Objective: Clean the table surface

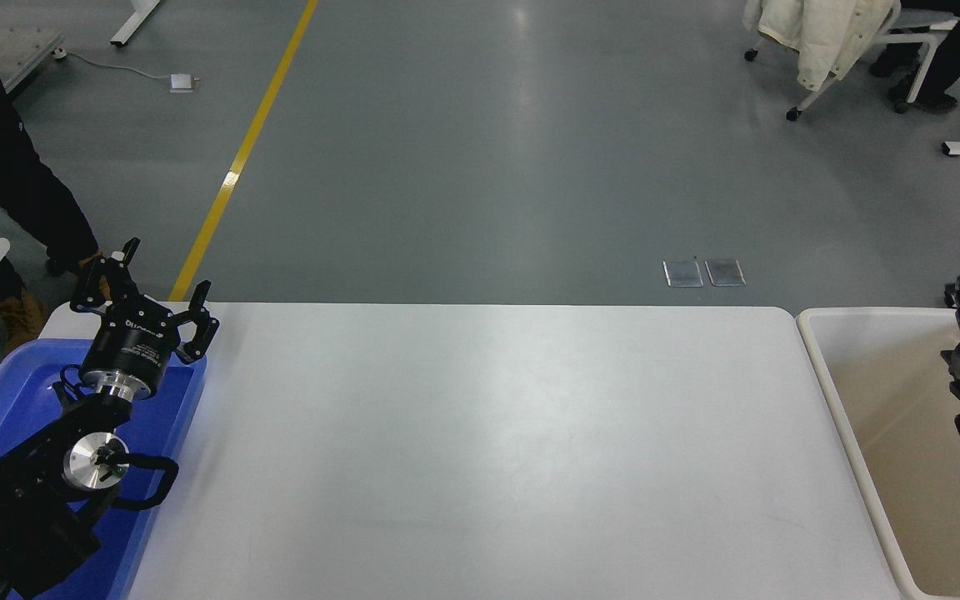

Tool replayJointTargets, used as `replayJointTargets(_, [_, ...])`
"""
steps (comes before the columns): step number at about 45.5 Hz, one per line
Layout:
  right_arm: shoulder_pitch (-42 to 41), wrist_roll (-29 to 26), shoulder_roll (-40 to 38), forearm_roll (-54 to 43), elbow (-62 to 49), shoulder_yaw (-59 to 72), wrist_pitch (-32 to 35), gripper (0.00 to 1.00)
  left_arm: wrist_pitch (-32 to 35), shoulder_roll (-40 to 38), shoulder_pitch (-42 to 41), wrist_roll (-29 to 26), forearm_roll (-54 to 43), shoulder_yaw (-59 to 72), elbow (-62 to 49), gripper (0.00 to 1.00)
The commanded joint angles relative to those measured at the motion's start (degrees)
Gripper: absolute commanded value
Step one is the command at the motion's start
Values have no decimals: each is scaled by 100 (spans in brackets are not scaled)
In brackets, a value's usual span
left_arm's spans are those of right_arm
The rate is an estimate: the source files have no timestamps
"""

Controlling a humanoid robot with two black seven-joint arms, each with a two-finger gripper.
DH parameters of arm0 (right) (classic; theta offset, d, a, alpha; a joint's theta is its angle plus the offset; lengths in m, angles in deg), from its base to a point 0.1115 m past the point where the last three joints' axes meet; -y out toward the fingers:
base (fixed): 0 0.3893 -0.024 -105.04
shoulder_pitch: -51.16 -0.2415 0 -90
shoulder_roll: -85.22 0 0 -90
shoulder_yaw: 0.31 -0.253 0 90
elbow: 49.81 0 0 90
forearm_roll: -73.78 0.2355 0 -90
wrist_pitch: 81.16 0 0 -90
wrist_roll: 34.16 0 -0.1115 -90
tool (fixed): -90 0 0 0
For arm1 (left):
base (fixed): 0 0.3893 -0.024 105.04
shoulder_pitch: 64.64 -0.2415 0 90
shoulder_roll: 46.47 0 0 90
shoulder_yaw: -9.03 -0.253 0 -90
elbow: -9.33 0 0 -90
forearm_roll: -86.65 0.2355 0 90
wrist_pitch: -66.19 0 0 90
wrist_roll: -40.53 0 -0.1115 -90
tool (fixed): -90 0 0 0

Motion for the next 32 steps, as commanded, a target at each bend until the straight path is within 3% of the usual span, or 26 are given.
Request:
replayJointTargets(1, [-138, 7, -422, 0, 1410, -1557, 12, 99, -3, 8, 0, 0, -2, 0, 0, 100])
replayJointTargets(15, [363, 411, -326, 0, 2897, -2885, 802, 99, 6, 0, 0, 0, -2, 0, 0, 100])
replayJointTargets(32, [1585, 789, 351, -9, 2819, -3580, 1611, 99, 6, -1, 0, 0, -2, 0, 0, 100])
